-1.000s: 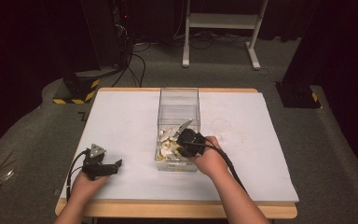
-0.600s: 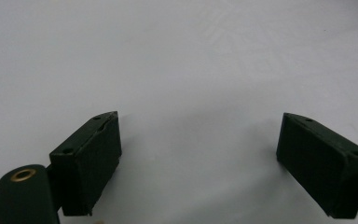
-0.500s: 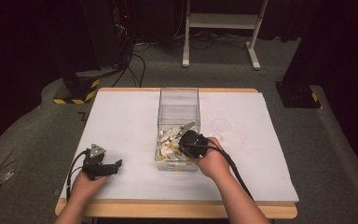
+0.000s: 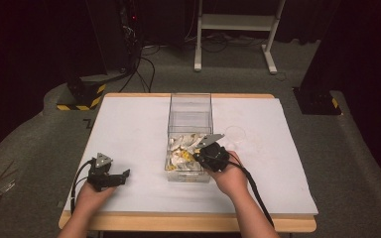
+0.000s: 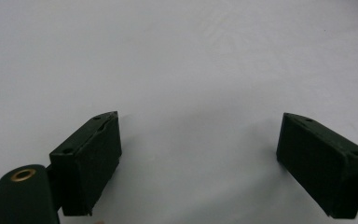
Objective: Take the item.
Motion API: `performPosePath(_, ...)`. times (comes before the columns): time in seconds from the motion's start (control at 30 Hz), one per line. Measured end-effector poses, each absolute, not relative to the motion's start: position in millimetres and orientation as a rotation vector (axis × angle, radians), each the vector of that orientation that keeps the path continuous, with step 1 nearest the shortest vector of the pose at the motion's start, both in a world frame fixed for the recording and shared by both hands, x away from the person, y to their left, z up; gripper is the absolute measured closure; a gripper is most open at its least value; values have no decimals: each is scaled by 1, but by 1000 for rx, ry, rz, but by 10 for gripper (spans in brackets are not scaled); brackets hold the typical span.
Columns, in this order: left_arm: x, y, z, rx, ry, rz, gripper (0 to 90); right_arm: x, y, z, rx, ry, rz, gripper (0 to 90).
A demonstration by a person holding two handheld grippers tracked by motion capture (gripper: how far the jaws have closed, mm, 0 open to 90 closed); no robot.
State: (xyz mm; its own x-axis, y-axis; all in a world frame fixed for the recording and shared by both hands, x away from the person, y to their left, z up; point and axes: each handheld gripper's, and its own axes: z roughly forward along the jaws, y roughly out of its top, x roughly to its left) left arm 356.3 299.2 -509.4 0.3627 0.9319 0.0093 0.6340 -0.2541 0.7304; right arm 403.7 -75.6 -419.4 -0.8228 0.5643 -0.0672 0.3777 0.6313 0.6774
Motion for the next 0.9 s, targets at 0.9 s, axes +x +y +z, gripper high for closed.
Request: performPosePath(0.9, 356, 299, -509, 1981, 1355, 598, 140, 392, -96, -425, 829, 2415, 1187, 898)
